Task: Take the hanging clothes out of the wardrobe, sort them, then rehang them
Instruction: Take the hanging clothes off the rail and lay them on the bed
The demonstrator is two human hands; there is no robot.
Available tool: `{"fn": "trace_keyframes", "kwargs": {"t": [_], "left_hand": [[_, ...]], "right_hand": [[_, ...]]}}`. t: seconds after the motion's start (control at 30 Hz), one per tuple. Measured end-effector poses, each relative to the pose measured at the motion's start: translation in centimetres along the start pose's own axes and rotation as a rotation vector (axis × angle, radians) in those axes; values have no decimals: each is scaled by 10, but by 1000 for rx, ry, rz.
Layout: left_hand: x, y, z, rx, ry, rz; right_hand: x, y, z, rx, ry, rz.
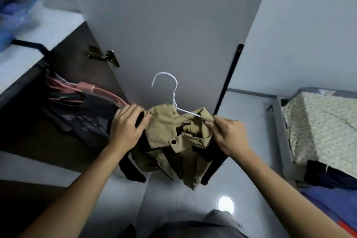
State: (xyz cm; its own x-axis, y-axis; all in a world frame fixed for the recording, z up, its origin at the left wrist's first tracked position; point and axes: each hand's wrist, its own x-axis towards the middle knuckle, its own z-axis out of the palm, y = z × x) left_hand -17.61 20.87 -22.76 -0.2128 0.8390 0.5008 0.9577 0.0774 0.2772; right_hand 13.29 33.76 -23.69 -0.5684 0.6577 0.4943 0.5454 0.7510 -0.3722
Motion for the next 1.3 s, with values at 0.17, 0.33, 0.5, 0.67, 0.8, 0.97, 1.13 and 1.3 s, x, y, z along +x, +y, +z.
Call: {"fn": "trace_keyframes", "kwargs": {"t": [0.17,0.33,0.5,0.67,0.8,0.97,1.13,1.3], "left_hand": [[29,111,43,-100,26,183],[58,238,99,-212,-6,333],[98,347,154,-357,-181,456],[122,442,213,-407,-347,607],[135,519,259,-502,-491,766],[147,618,318,-632,-669,1058],[148,703,341,-745,-757,1230],[140,805,361,-830,-794,1386]], "right_hand": [[-57,81,-77,-57,76,142],[-127,167,-159,-144,146,359],[-197,229,-228,-238,246,576],[-266,252,-274,-322,372,784],[-322,260,-288,-390,467,999],[-369,255,-301,-460,569,1240],[-389,240,-321,-568,661,1392],[-413,257,-361,-670,734,1535]]}}
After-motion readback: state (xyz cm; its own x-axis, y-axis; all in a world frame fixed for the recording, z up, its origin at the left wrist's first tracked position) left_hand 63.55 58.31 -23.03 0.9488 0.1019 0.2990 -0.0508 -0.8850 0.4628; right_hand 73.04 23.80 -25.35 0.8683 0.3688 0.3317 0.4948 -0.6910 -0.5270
